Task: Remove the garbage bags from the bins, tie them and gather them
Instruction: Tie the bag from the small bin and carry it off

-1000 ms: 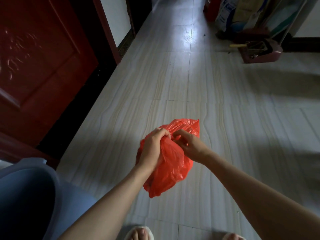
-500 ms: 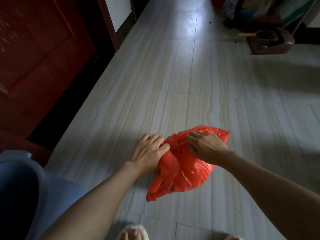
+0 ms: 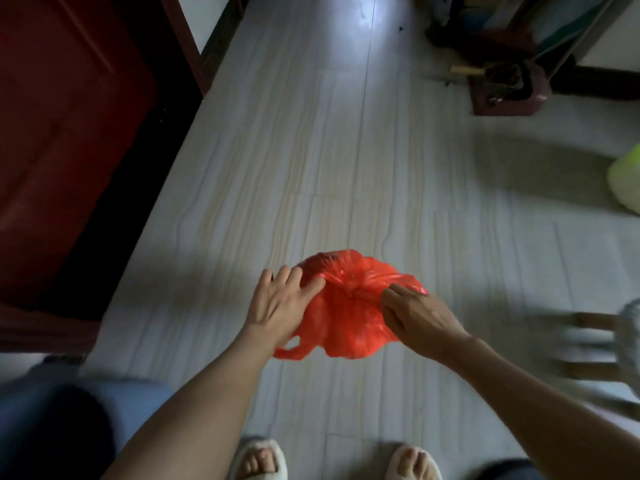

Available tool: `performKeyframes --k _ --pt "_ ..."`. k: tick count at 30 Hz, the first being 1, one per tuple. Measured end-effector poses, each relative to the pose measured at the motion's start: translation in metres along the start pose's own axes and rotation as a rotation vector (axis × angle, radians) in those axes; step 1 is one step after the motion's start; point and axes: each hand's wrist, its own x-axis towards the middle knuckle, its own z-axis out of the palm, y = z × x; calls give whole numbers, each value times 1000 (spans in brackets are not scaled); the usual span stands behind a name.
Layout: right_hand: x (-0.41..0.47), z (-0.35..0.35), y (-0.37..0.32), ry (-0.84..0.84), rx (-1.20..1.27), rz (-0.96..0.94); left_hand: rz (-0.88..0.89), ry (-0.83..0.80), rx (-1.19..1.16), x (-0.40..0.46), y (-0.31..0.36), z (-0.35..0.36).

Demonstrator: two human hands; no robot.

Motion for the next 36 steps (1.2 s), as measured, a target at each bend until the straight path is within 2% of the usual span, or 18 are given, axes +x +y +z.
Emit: performKeyframes --k 2,4,7,9,12,15,17,24,29,32,36 --pt "-15 -43 -17 -57 104 159 1 -44 -34 -10 0 -55" --pt "-26 -86 -38 -37 245 304 -10 -117 -162 -17 0 -107" --pt "-40 -173 -78 75 419 478 -19 -178 -417 -20 2 -205" --pt "-55 -249 -104 161 484 594 -5 -141 -500 -22 -1 -283" --pt "-74 -327 -119 234 511 679 42 -140 -537 -22 -1 -362" --pt "-100 -398 -118 295 504 740 184 -142 -546 -17 6 -437" --pt "-112 -426 -111 334 489 741 207 -145 -614 -8 11 -468" --pt "-159 -483 -28 619 553 811 356 -153 -739 74 92 -543" --pt "-194 -524 69 791 619 982 438 -152 -779 170 187 -581" --pt "-218 -553 130 861 633 1063 566 -170 -661 222 241 -602" --pt "-255 -581 206 934 609 1194 615 -216 -519 291 307 -627"
